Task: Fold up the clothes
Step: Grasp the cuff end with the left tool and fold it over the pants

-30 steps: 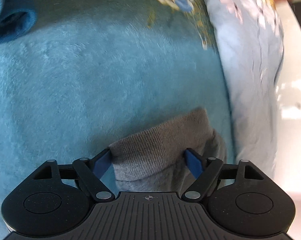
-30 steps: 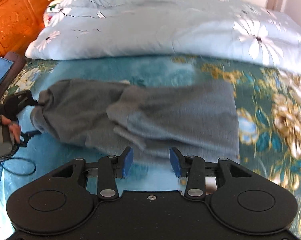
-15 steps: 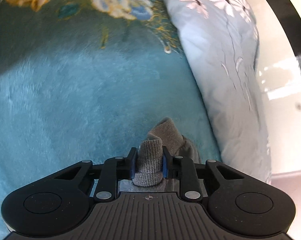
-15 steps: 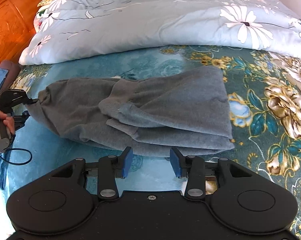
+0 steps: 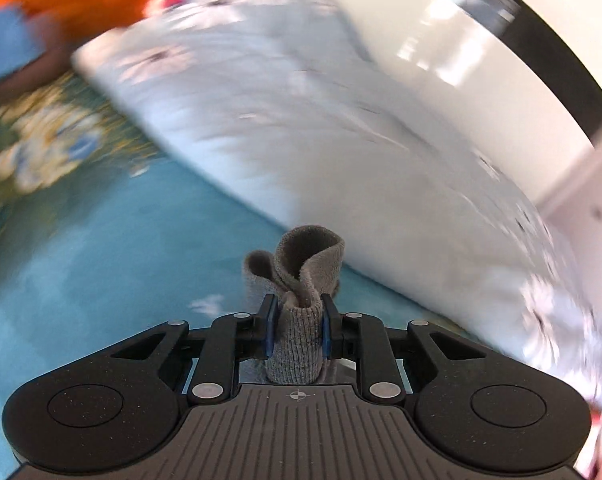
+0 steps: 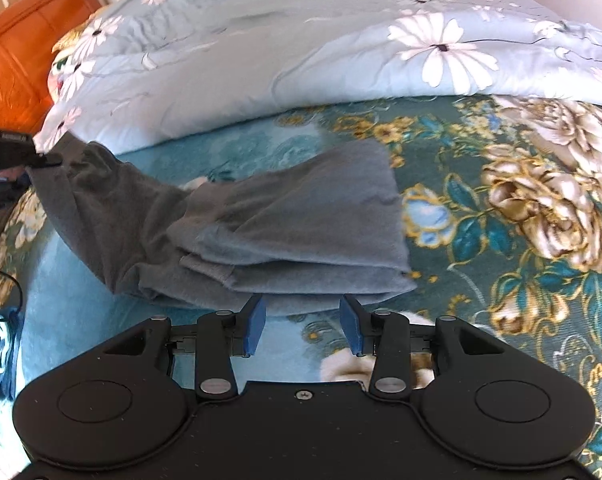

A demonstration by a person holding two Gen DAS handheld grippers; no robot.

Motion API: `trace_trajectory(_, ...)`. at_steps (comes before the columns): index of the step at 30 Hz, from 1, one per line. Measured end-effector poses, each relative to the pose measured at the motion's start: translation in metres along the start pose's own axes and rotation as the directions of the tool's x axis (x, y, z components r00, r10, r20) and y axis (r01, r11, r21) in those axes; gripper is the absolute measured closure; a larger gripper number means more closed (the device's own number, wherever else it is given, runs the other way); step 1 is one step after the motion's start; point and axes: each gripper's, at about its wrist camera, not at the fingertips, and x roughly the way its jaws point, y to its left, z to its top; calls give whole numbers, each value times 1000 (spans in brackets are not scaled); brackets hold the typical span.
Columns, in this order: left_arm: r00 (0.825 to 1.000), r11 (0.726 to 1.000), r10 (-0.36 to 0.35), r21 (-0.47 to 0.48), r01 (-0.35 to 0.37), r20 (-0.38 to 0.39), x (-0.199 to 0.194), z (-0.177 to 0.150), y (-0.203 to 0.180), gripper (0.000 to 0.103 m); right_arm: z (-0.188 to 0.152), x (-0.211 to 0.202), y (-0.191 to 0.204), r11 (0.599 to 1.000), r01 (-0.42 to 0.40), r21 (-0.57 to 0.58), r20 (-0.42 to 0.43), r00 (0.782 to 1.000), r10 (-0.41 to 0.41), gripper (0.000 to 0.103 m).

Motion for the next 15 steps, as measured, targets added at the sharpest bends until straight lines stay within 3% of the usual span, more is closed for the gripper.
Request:
trace_trajectory(5,994,977,-110,182,110,-10,-1,-16,-100,86,3,-17,-35,999,28,42,47,998,-30,62)
trace_trajectory(8,984,946,-175,270,180,-41,4,-38,-157,91,3,-26,-59,997,46,57,59,997,-49,62)
trace_trajectory(12,964,900,-215,353,257,-154,21,-91,-221,92,-1,-33,-94,993,76,86,54,995,-81,62)
trace_trajectory(15,945,882,-166,385,270,-283,59,-140,-244,94,-8,-33,-119,989,104,108,29,994,-107,62)
